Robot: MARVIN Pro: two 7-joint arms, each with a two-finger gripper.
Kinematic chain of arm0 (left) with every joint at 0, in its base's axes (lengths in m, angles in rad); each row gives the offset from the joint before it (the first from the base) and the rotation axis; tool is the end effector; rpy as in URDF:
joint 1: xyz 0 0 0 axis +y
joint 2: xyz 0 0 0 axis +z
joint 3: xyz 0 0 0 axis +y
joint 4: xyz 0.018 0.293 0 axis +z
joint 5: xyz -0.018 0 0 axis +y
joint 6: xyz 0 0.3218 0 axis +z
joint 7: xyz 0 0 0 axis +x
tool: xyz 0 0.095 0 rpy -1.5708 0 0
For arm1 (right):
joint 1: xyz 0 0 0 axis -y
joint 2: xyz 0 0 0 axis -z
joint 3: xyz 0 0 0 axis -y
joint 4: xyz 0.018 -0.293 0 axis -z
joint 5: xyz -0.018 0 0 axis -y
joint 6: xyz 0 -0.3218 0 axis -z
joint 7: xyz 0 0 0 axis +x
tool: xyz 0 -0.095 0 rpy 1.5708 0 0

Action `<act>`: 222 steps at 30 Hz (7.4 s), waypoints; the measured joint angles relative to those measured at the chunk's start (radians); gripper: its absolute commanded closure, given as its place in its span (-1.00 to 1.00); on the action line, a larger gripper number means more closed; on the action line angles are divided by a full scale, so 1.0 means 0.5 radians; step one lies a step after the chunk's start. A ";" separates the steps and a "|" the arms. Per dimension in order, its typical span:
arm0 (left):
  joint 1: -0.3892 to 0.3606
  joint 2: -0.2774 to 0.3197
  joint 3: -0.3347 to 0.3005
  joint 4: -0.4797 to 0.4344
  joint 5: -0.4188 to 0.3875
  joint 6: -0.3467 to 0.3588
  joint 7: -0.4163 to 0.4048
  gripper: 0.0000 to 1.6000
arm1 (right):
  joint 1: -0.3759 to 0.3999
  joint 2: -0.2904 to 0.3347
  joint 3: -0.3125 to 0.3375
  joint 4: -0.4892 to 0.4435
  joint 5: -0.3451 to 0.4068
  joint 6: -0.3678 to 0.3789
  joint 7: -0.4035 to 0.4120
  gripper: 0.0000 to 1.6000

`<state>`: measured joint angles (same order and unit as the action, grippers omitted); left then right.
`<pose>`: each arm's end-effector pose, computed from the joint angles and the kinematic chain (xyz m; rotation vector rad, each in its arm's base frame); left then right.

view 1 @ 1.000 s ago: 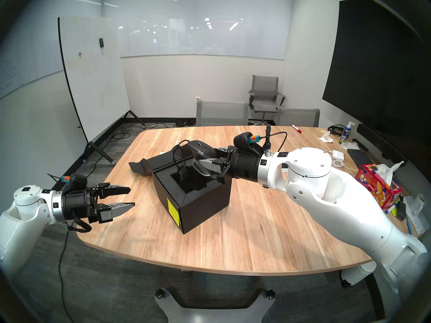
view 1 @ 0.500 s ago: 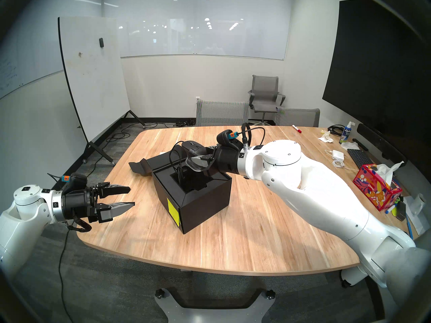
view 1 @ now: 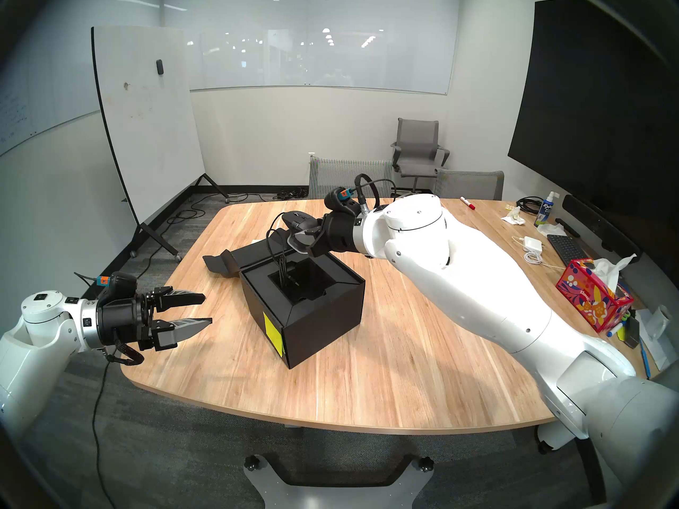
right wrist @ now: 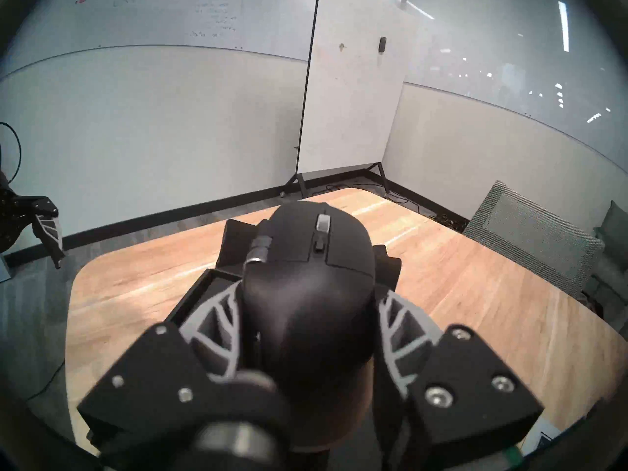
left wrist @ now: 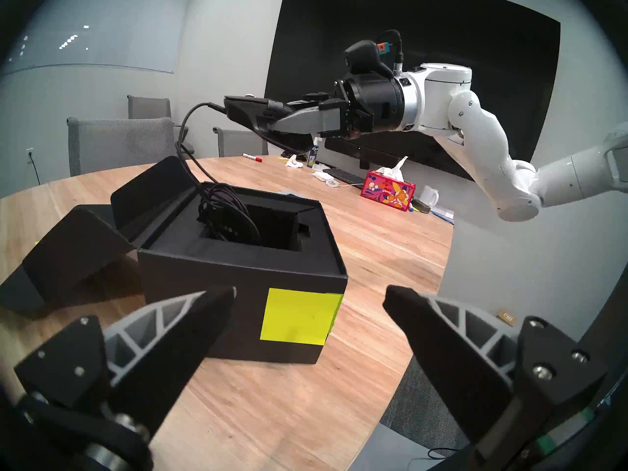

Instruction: Open the box and place the mouse inside

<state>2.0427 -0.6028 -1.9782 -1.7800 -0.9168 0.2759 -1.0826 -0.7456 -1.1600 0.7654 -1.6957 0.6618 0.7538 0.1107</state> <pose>0.3087 0.1964 -0.1875 1.8444 -0.8151 1.2908 0.4744 0.1814 -0.0953 -2.0373 -1.1222 -1.5301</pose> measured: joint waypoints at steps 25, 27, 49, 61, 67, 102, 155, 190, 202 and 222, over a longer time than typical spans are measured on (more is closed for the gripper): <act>0.031 -0.030 -0.041 -0.009 -0.003 0.014 -0.012 -1.00 | 0.402 -0.102 -0.039 0.088 -0.092 0.419 0.557 1.00; 0.034 -0.033 -0.044 -0.010 -0.003 0.019 -0.012 -1.00 | 0.431 -0.068 -0.063 0.074 -0.076 0.419 0.604 1.00; 0.047 -0.060 -0.071 -0.031 0.001 0.060 -0.012 -1.00 | 0.733 0.286 -0.494 -0.033 0.270 0.418 0.754 1.00; 0.040 -0.070 -0.076 -0.034 0.007 0.071 -0.012 -1.00 | 0.862 0.335 -0.722 0.024 0.526 0.418 0.587 1.00; 0.036 -0.075 -0.078 -0.035 0.012 0.073 -0.012 -1.00 | 0.914 0.368 -0.815 0.022 0.646 0.418 0.508 1.00; 0.020 -0.095 -0.083 -0.038 0.035 0.089 -0.022 -1.00 | 1.029 0.108 -1.125 0.437 0.820 0.389 0.397 1.00; -0.003 -0.123 -0.088 -0.039 0.066 0.111 -0.041 -1.00 | 0.999 0.179 -1.103 0.242 0.880 0.415 0.202 0.07; -0.017 -0.141 -0.092 -0.039 0.087 0.126 -0.054 -1.00 | 1.010 0.334 -1.173 0.074 1.098 0.415 0.026 1.00; -0.022 -0.148 -0.093 -0.039 0.094 0.131 -0.058 -1.00 | 1.030 0.353 -1.209 0.054 1.157 0.415 -0.012 1.00; -0.030 -0.157 -0.094 -0.039 0.105 0.139 -0.065 -1.00 | 1.011 0.224 -1.282 0.268 1.078 0.314 0.017 1.00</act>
<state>2.0279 -0.6815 -2.0254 -1.7997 -0.8641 0.3452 -1.1151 -0.2399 -1.0480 0.1244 -1.5616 1.2010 0.9107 0.1193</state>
